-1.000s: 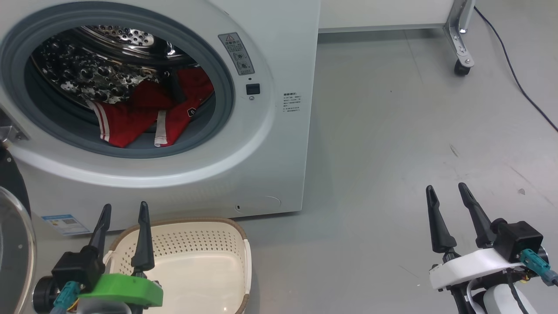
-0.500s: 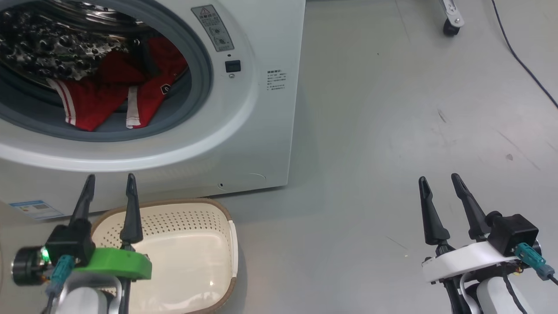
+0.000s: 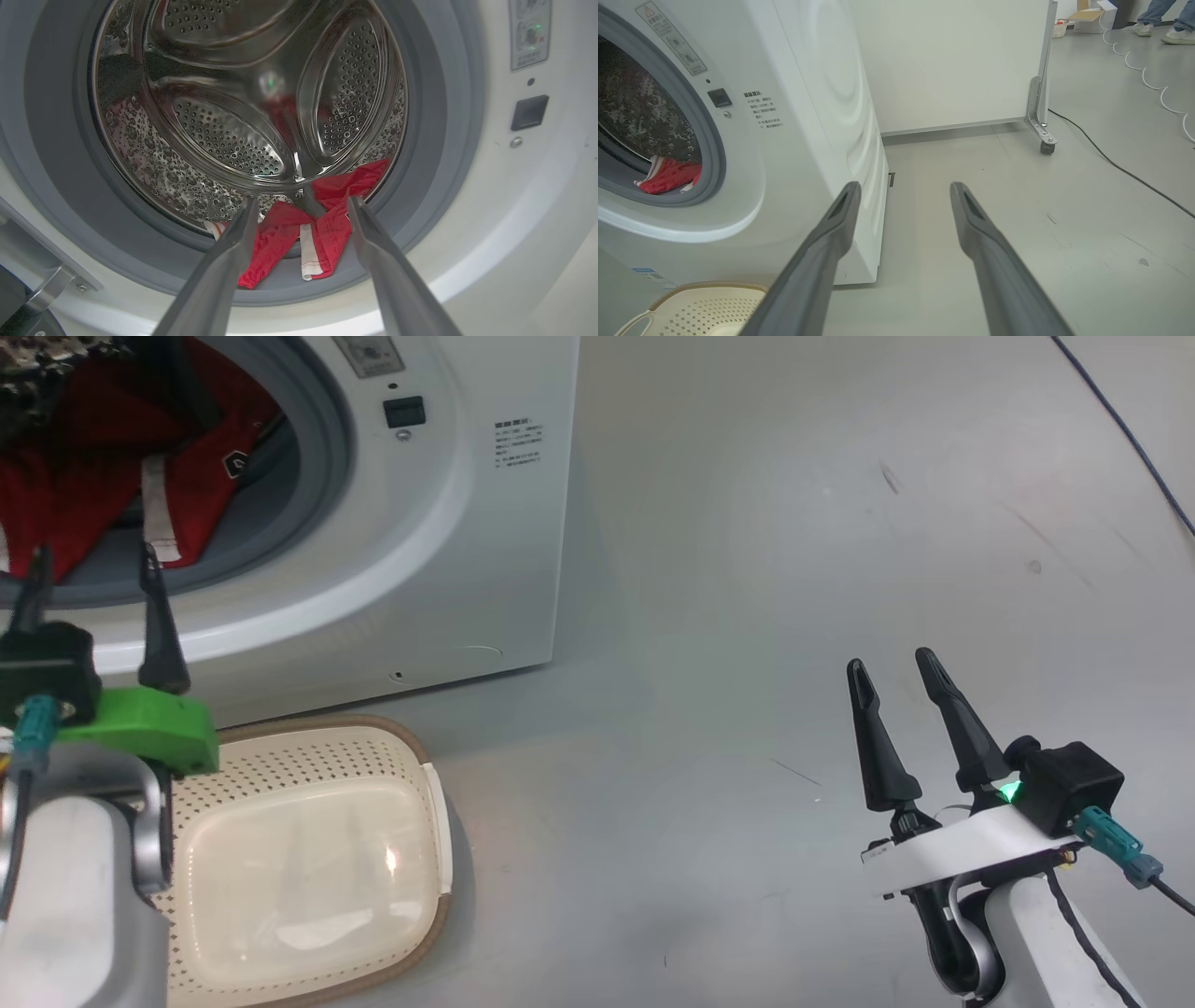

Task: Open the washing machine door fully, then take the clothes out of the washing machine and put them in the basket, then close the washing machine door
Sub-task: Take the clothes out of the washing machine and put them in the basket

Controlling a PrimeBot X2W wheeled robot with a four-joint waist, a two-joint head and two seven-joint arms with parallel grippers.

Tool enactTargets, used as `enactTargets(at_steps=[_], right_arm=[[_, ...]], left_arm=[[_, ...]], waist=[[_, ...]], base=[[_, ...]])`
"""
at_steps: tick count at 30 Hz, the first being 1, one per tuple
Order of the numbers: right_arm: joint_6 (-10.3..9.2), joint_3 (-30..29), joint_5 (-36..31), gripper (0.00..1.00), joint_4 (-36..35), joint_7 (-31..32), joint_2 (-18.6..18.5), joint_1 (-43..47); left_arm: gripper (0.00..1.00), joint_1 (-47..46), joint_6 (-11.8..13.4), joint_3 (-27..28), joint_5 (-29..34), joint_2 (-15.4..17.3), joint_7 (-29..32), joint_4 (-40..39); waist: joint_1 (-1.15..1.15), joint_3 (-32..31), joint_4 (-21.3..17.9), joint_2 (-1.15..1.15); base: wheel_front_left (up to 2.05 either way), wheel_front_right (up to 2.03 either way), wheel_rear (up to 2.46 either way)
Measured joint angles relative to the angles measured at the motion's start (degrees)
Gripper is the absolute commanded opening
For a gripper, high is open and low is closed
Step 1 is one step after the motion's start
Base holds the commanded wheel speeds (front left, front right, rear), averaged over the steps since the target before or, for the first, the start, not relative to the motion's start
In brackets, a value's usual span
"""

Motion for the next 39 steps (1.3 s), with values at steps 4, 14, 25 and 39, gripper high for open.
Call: enactTargets(at_steps=[4, 14, 25, 39], right_arm=[[0.00, 0.5, 0.5, 1.00, 0.0, 0.0, 0.5, -1.2], [0.00, 2.1, 1.7, 1.00, 0.3, 0.0, 1.6, -4.1], [0.01, 2.2, 2.5, 1.00, 0.6, 0.0, 2.3, -5.7], [0.01, 2.5, 3.2, 1.00, 1.2, 0.0, 2.7, -6.7]], left_arm=[[1.00, -4.7, 0.3, 1.7, 2.1, 2.0, 3.1, 1.8], [1.00, -12.8, 0.8, 5.0, 8.1, 6.8, 11.1, 7.6], [1.00, -19.9, 0.8, 5.0, 13.5, 10.7, 19.1, 14.0], [1.00, -23.9, 0.8, 10.0, 16.6, 14.0, 25.1, 20.8]], waist=[[0.00, 2.1, -1.9, 0.00], [0.00, 6.5, -6.3, 0.00], [0.00, 10.6, -9.4, 0.00], [0.00, 12.7, -11.0, 0.00]], base=[[0.00, 0.00, 0.00], [0.00, 0.00, 0.00], [0.00, 0.00, 0.00], [0.00, 0.00, 0.00]])
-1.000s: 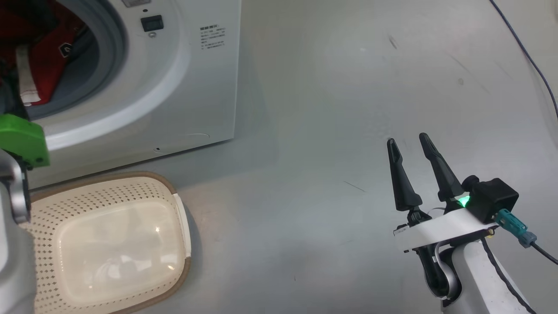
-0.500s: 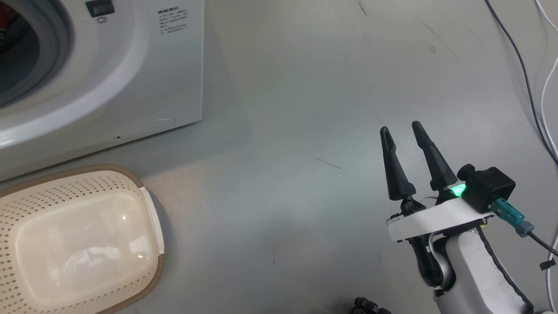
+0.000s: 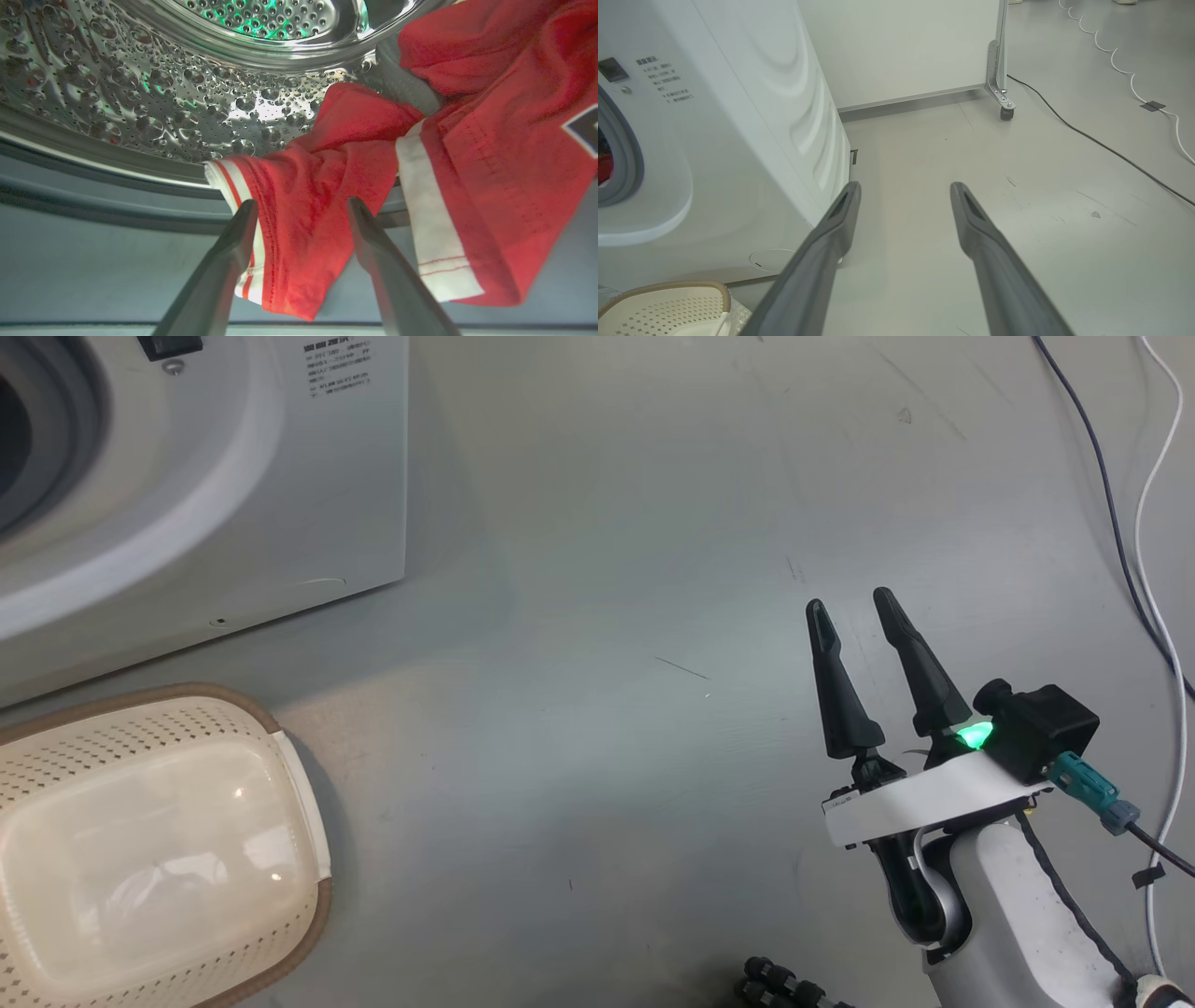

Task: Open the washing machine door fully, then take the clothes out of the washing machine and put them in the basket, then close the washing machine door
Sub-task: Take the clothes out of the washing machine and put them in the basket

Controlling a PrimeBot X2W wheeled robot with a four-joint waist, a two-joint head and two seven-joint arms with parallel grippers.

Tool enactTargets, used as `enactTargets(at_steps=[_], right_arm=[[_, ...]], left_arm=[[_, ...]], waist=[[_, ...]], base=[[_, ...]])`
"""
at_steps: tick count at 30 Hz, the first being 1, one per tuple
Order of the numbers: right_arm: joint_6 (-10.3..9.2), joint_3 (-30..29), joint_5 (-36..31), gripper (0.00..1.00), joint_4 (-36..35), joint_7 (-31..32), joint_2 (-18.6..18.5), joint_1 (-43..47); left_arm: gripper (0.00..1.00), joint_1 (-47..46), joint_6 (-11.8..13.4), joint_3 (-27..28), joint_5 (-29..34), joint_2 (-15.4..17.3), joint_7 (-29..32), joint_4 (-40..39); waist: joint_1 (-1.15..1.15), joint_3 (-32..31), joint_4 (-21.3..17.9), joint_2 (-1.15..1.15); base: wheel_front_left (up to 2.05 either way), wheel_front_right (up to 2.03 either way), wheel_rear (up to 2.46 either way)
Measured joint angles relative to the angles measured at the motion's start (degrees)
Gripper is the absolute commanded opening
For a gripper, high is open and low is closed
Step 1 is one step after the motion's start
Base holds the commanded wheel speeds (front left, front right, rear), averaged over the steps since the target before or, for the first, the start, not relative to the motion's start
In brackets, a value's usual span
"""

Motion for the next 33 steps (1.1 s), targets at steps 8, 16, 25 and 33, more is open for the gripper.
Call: enactTargets(at_steps=[8, 16, 25, 33], right_arm=[[0.00, 0.4, 0.0, 1.00, 0.0, 0.0, 0.0, -0.3], [0.00, 1.3, 0.0, 1.00, -0.2, 0.0, 0.1, -1.1], [0.00, 1.4, 0.0, 1.00, -0.2, 0.0, 0.2, -1.8], [0.00, 1.4, 0.4, 1.00, -0.1, 0.0, 0.3, -1.9]], left_arm=[[1.00, -2.0, 0.0, 0.2, 2.4, 0.4, 1.4, 1.1], [1.00, -3.0, 0.0, 0.4, 3.6, 0.5, 3.1, 2.5], [1.00, -3.8, 0.0, 1.5, 6.2, 1.3, 3.4, 3.6], [1.00, -5.2, 0.0, 3.7, 6.4, 1.3, 3.4, 4.2]], waist=[[0.00, 1.0, -0.2, 0.00], [0.00, 2.6, -0.4, 0.00], [0.00, 3.6, -0.8, 0.00], [0.00, 4.2, -1.0, 0.00]], base=[[0.00, 0.00, 0.00], [0.00, 0.00, 0.00], [0.00, 0.00, 0.00], [0.00, 0.00, 0.00]])
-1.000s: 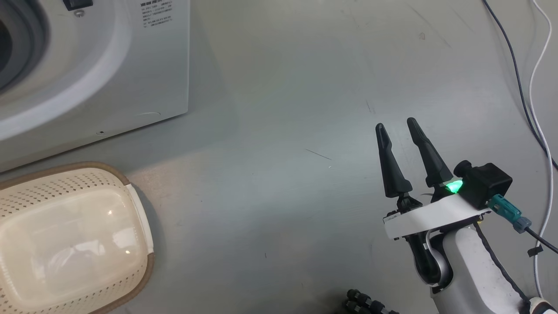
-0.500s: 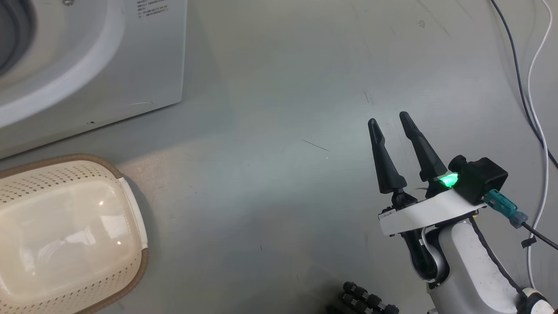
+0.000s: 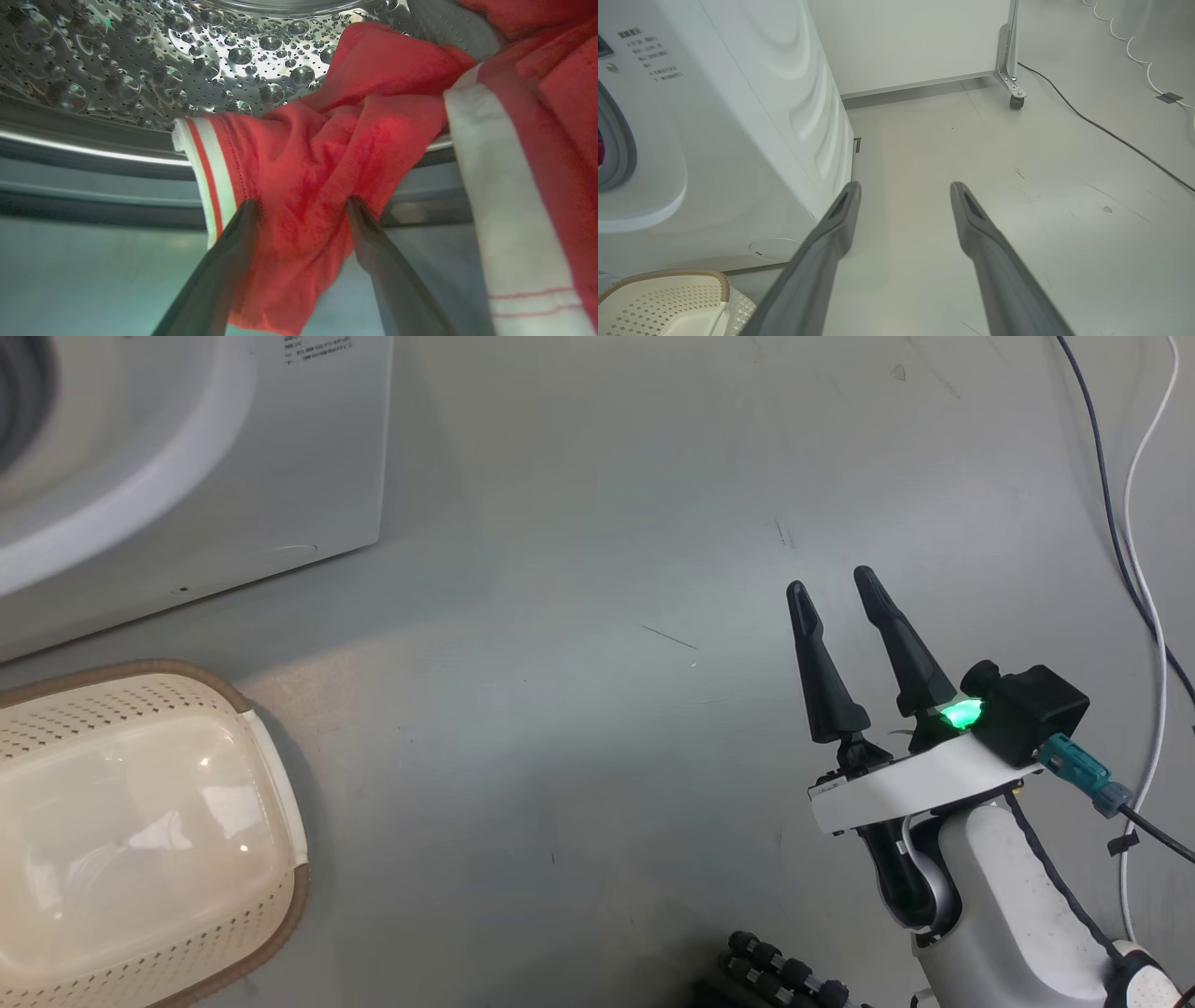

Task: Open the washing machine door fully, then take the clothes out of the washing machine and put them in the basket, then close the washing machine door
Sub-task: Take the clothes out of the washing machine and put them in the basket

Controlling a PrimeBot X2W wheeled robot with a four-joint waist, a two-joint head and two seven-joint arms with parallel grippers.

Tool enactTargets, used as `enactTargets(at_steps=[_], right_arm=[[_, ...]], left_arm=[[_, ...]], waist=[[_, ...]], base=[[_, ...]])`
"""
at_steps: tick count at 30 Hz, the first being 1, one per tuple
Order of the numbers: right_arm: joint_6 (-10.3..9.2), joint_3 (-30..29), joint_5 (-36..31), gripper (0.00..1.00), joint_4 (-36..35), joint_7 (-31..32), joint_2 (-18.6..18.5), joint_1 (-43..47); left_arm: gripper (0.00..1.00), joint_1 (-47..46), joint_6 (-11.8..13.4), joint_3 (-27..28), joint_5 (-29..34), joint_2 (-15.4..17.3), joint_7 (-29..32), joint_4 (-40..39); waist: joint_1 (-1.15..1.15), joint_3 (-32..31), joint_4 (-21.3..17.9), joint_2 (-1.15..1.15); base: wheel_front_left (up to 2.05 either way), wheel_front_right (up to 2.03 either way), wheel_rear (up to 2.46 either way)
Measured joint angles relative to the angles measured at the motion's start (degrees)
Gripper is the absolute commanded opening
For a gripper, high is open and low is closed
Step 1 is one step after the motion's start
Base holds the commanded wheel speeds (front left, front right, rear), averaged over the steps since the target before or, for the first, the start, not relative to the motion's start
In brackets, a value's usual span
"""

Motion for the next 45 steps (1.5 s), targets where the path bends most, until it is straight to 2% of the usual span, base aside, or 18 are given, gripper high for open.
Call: enactTargets(at_steps=[1, 2, 3, 4, 14, 25, 30, 45], right_arm=[[0.00, 0.0, 0.0, 1.00, 0.0, 0.0, 0.0, -0.1], [0.00, -0.1, 0.0, 1.00, 0.0, 0.0, 0.0, -0.3], [0.00, -0.1, 0.0, 1.00, 0.0, 0.0, 0.0, -0.4], [0.00, -0.2, 0.0, 1.00, 0.0, 0.0, 0.0, -0.5], [0.00, -0.9, -0.1, 1.00, 0.4, 0.0, 0.0, -1.1], [0.00, -2.4, -0.9, 1.00, 1.3, 0.0, -0.3, -1.1], [0.00, -3.6, -1.7, 1.00, 1.5, 0.0, -0.9, -1.2], [0.00, -6.6, -3.2, 1.00, 2.8, 0.0, -3.2, 2.2]], left_arm=[[1.00, -0.2, 0.0, 0.3, 0.0, -0.1, 0.0, 0.1], [0.48, -0.3, 0.0, 0.4, 0.0, -0.1, 0.0, 0.2], [0.04, -0.5, 0.0, 0.5, 0.0, -0.3, 0.0, 0.3], [0.00, -0.7, 0.0, 0.5, 0.0, -0.4, 0.0, 0.5], [0.00, -1.2, 0.0, 0.4, 0.0, -2.4, -2.7, 1.6], [0.00, -1.2, 0.0, -0.9, -1.1, -6.4, -11.5, 3.3], [0.00, -0.5, 0.0, -2.1, -2.5, -9.2, -16.0, 4.4], [0.00, 8.3, -4.0, -4.6, -6.1, -16.2, -27.9, 7.2]], waist=[[0.00, 0.1, 0.0, 0.00], [0.00, 0.1, -0.1, 0.00], [0.00, 0.2, -0.1, 0.00], [0.00, 0.2, -0.1, 0.00], [0.00, -0.4, 0.4, 0.00], [0.00, -4.3, 1.9, 0.00], [0.00, -7.0, 2.8, 0.00], [0.00, -16.2, 7.0, 0.00]], base=[[0.00, 0.00, 0.00], [0.00, 0.00, 0.00], [0.00, 0.00, 0.00], [0.00, 0.00, 0.00], [0.00, 0.00, 0.00], [0.00, 0.00, 0.00], [0.00, 0.00, 0.00], [0.00, 0.00, 0.00]])
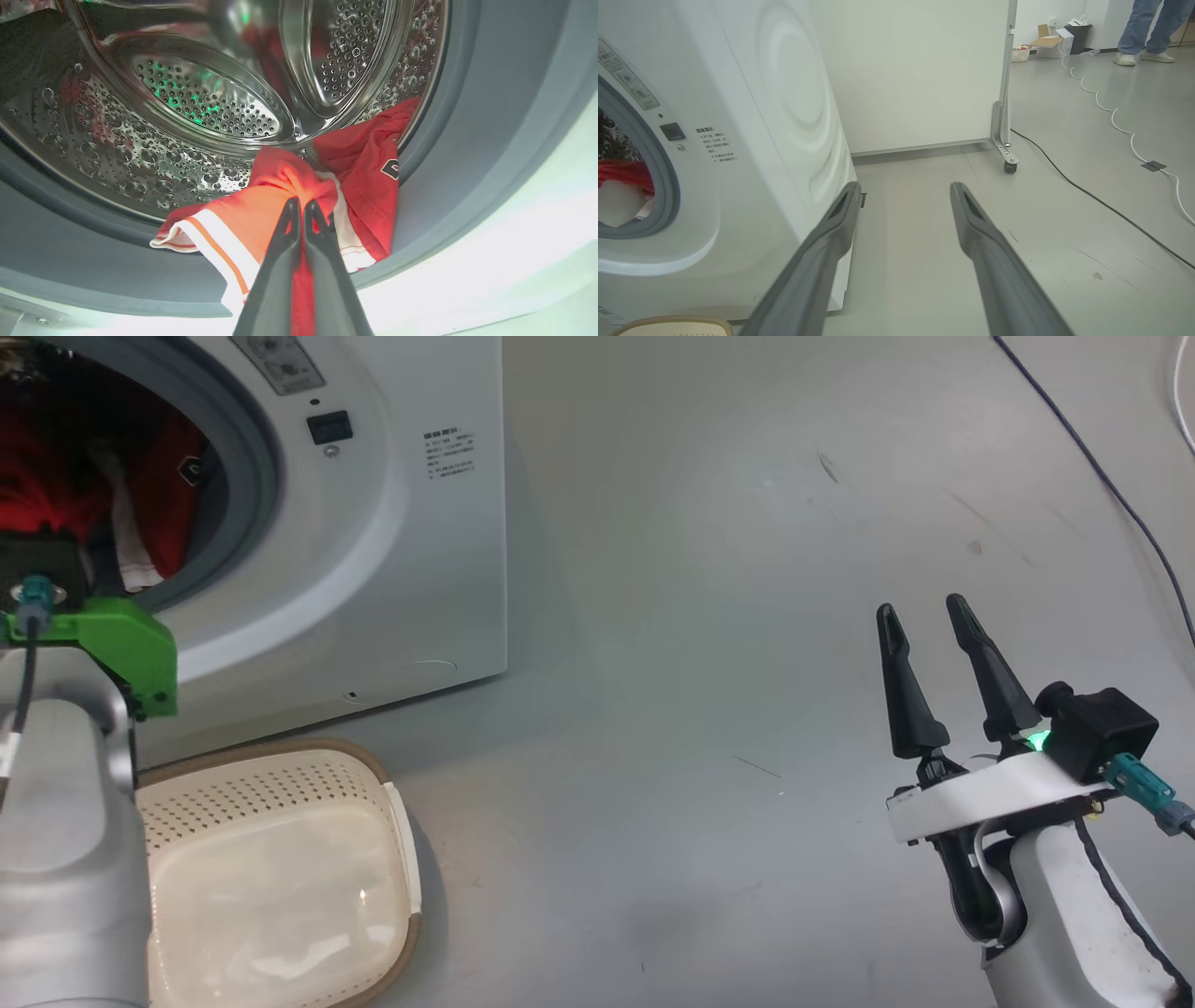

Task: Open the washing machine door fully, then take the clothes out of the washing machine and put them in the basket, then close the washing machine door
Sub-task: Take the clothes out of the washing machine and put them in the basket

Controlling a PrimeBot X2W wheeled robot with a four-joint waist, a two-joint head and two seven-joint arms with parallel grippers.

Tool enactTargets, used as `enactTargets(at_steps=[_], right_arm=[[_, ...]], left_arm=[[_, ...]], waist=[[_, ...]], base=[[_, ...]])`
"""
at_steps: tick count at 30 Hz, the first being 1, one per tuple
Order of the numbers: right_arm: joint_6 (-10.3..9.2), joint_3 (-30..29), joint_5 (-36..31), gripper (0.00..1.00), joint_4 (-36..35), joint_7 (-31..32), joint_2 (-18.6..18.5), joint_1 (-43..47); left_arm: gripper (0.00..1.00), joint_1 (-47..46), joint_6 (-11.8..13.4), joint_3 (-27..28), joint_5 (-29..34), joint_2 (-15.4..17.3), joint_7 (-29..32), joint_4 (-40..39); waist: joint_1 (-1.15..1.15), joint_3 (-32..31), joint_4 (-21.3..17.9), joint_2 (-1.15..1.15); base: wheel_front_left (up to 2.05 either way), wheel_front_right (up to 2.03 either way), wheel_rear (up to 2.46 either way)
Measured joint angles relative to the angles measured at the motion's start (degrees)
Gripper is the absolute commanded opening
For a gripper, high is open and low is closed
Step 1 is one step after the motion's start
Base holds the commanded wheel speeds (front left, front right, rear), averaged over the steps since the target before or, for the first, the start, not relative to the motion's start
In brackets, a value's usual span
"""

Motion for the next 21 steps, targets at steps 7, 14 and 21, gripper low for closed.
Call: enactTargets(at_steps=[7, 14, 21], right_arm=[[0.00, -0.8, -0.5, 1.00, 0.1, 0.0, -0.8, 2.8], [-0.01, -1.6, -1.0, 1.00, 0.2, 0.0, -0.9, 5.1], [0.00, -1.2, -1.1, 1.00, 0.2, 0.0, -0.9, 7.0]], left_arm=[[0.00, 5.0, -1.2, -0.8, -1.6, -2.9, -4.3, 0.6], [0.00, 8.9, -2.2, -2.4, -1.7, -3.8, -8.2, 0.3], [0.00, 11.7, -2.6, -2.4, -3.3, -4.6, -9.4, -2.6]], waist=[[0.00, -4.2, 2.7, 0.00], [0.00, -7.8, 5.5, 0.00], [0.00, -11.1, 7.6, 0.00]], base=[[0.00, 0.00, 0.00], [0.00, 0.00, 0.00], [0.00, 0.00, 0.00]])
